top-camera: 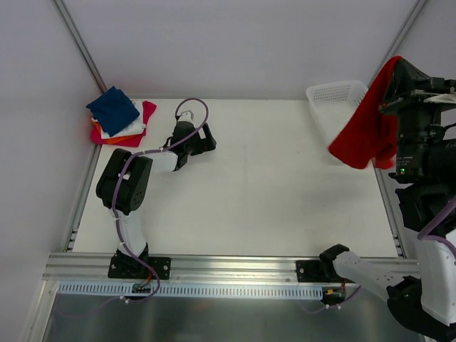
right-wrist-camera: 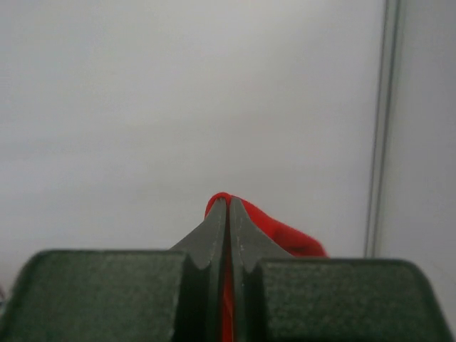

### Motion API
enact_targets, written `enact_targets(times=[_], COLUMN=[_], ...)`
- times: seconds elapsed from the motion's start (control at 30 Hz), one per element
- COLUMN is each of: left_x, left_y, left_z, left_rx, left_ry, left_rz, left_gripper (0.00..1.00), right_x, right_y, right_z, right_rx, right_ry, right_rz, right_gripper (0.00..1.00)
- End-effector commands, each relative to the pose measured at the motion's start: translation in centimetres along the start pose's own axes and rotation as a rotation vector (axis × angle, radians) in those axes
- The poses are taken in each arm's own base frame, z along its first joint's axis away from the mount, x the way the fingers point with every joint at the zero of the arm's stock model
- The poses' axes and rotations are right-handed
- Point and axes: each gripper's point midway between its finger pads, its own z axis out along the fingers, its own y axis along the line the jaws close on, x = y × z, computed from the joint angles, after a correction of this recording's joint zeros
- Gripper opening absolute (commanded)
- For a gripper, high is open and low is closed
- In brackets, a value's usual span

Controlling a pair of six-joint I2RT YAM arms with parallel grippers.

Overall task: Fold and stack the t-shirts
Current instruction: Move the tshirt to the center of the board

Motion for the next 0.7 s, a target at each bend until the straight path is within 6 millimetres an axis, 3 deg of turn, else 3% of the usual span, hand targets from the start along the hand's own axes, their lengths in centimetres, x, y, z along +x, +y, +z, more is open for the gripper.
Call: enact_targets(times=[0.0,0.07,0.1,0.13,0.17,0.2,0.23,0.33,0.4,0.47,0.5,0.53,0.57,0.6,0.63,0.67], left_x=[-1.1,-1.1,-1.0,-1.1,-1.1,-1.1,-1.1,-1.0,-1.1,-1.0,-1.1,-1.0,-1.0,-1.2,-1.1,-1.1], left_y=[-0.2,-0.1,-0.1,-0.2,-0.2,-0.2,-0.2,-0.2,-0.2,-0.2,-0.1,-0.2,-0.2,-0.2,-0.2,-0.2], left_z=[-0.1,-0.1,0.0,0.0,0.0,0.0,0.0,0.0,0.0,0.1,0.0,0.0,0.0,0.0,0.0,0.0], left_rx=[0.015,0.014,0.016,0.017,0.016,0.017,0.017,0.016,0.016,0.016,0.014,0.015,0.015,0.017,0.016,0.016], left_ry=[-0.028,-0.029,-0.026,-0.027,-0.026,-0.025,-0.024,-0.022,-0.024,-0.020,-0.022,-0.021,-0.021,-0.024,-0.022,-0.022], left_rz=[-0.012,-0.013,-0.012,-0.011,-0.011,-0.011,-0.011,-0.011,-0.011,-0.011,-0.012,-0.011,-0.011,-0.012,-0.012,-0.012], left_gripper=[0.99,0.99,0.99,0.99,0.99,0.99,0.99,0.99,0.99,0.99,0.99,0.99,0.99,0.99,0.99,0.99], right_x=[5.8,6.2,8.5,9.2,8.7,9.0,11.0,10.7,9.2,4.8,5.8,4.8,-0.8,1.8,0.7,-3.5], right_y=[5.1,7.5,10.0,12.3,13.4,16.1,18.4,22.5,23.5,21.9,21.1,19.8,16.2,14.3,12.2,8.3], right_z=[3.4,3.4,4.0,3.6,2.9,1.8,1.6,-1.0,-1.9,-1.2,-0.8,-0.3,0.2,0.8,0.9,0.1], right_rx=[-0.140,-0.260,-0.346,-0.456,-0.509,-0.613,-0.675,-0.858,-0.902,-0.836,-0.775,-0.706,-0.581,-0.462,-0.378,-0.278], right_ry=[0.156,0.215,0.279,0.308,0.330,0.331,0.376,0.379,0.338,0.211,0.219,0.179,0.011,0.045,-0.004,-0.134], right_rz=[-0.010,-0.017,-0.054,-0.078,-0.116,-0.194,-0.240,-0.291,-0.268,-0.180,-0.189,-0.170,-0.069,-0.090,-0.053,0.073], right_gripper=[0.00,0.00,0.00,0.00,0.00,0.00,0.00,0.00,0.00,0.00,0.00,0.00,0.00,0.00,0.00,0.00])
